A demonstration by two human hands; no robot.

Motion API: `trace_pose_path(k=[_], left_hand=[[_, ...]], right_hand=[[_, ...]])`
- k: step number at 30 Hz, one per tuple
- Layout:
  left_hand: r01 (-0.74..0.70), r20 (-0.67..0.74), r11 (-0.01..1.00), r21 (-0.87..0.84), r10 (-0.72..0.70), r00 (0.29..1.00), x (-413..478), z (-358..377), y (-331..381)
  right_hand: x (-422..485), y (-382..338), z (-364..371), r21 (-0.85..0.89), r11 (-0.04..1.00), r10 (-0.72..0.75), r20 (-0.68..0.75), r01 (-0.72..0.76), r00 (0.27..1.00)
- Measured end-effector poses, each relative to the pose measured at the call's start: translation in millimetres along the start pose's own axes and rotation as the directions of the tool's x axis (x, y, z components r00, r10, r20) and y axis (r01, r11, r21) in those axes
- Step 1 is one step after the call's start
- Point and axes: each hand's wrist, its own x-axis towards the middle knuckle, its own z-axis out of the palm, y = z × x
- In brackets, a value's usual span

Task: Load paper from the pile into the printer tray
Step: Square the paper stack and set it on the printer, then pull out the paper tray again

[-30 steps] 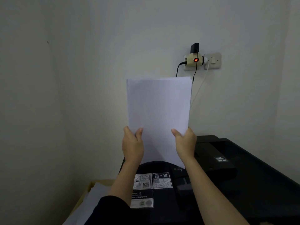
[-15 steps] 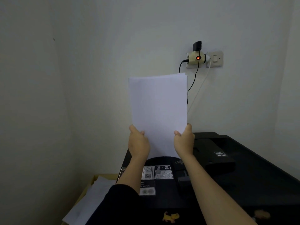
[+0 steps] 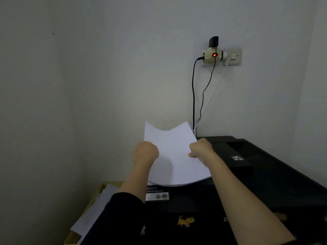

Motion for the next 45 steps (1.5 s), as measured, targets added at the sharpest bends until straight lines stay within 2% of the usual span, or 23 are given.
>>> trace_pose_path(k=[4, 7, 12, 15, 17, 21, 24, 27, 31, 33, 36, 38, 40, 42, 43, 45], left_hand=[[0.035, 0.114, 0.993, 0.114, -0.049, 0.992, 1, 17, -18], [0.032, 0.117, 0.987, 0.155, -0.051, 0.992, 0, 16, -21], [0.080, 0.044, 0.961, 0.264, -0.095, 0.994, -5, 14, -20], [0.133, 0.004, 0.933, 0.333, -0.142, 0.990, -14, 11, -17], [0.125, -0.092, 0.922, 0.367, -0.097, 0.991, -22, 13, -12], [-0.078, -0.206, 0.981, 0.175, 0.114, 0.972, -50, 25, 3], [-0.258, -0.278, 0.965, 0.050, 0.262, 0.924, -83, 38, 11], [-0.431, -0.342, 0.902, -0.034, 0.395, 0.853, -123, 59, 8], [-0.656, -0.452, 0.754, -0.036, 0.573, 0.683, -176, 105, -18], [-0.716, -0.421, 0.698, 0.004, 0.651, 0.632, -199, 133, -37], [-0.744, -0.324, 0.667, 0.028, 0.710, 0.625, -231, 172, -67], [-0.731, -0.242, 0.683, 0.015, 0.711, 0.660, -253, 198, -87], [-0.662, -0.118, 0.749, -0.028, 0.655, 0.746, -268, 219, -102], [-0.458, 0.103, 0.880, -0.127, 0.471, 0.876, -275, 234, -112], [-0.323, 0.222, 0.931, -0.172, 0.356, 0.908, -275, 242, -117], [-0.029, 0.393, 0.961, -0.276, 0.141, 0.909, -274, 255, -121]], right_hand=[[-3, 17, 10, -0.137, 0.990, 0.049, 0.056, -0.041, 0.997], [-2, 21, 14, -0.195, 0.979, 0.059, 0.029, -0.053, 0.998], [-12, 21, 11, -0.241, 0.969, 0.057, -0.026, -0.062, 0.998], [-21, 24, 10, -0.294, 0.956, -0.019, -0.084, -0.006, 0.996], [-29, 24, 7, -0.309, 0.950, -0.081, -0.134, 0.036, 0.988], [-48, 31, -2, -0.367, 0.924, -0.196, -0.221, 0.105, 0.955], [-63, 48, -13, -0.418, 0.891, -0.310, -0.279, 0.175, 0.909], [-87, 73, -21, -0.410, 0.873, -0.433, -0.398, 0.265, 0.809], [-112, 121, -20, -0.506, 0.800, -0.588, -0.550, 0.323, 0.593], [-120, 148, -18, -0.519, 0.800, -0.586, -0.566, 0.302, 0.580], [-140, 196, -11, -0.549, 0.788, -0.598, -0.574, 0.280, 0.559], [-158, 232, -2, -0.555, 0.788, -0.590, -0.562, 0.264, 0.580], [-173, 265, 10, -0.499, 0.832, -0.521, -0.552, 0.242, 0.652], [-181, 294, 24, -0.413, 0.890, -0.402, -0.510, 0.193, 0.760], [-182, 306, 31, -0.379, 0.914, -0.328, -0.471, 0.148, 0.819], [-180, 322, 41, -0.352, 0.936, -0.138, -0.352, 0.006, 0.926]])
